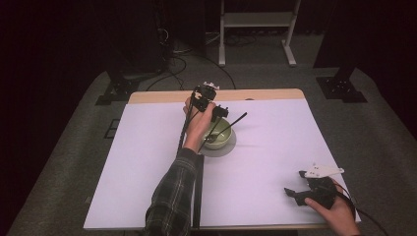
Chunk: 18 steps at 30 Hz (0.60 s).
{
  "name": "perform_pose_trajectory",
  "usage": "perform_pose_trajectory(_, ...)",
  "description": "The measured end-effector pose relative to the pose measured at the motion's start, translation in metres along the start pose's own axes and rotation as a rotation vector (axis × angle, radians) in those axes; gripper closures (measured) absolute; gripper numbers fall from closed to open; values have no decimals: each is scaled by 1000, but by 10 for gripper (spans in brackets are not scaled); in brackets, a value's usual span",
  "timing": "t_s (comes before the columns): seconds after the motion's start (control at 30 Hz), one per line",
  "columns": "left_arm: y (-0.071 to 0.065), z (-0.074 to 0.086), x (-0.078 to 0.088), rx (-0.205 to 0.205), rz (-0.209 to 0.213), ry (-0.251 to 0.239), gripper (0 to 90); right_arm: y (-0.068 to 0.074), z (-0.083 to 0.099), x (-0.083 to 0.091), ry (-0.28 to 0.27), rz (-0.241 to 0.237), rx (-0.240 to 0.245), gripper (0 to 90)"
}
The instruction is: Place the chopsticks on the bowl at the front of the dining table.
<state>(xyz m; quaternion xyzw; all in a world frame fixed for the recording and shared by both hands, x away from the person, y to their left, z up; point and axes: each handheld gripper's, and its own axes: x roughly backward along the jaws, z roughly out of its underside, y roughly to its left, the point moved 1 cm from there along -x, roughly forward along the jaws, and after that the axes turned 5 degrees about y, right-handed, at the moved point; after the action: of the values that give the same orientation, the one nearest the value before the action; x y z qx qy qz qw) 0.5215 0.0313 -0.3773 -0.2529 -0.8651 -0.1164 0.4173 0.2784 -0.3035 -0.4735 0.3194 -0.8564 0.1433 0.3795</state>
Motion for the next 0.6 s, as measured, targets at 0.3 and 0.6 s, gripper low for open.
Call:
perform_pose_trajectory(0.3, 1, -3, -17, 0, -20, 55, 0, 0, 0, 0, 1, 0, 0, 123)
perform_pose_trajectory(0.6, 9, -1, -25, 35, -45, 74, 0, 0, 0, 0, 0, 0, 0, 123)
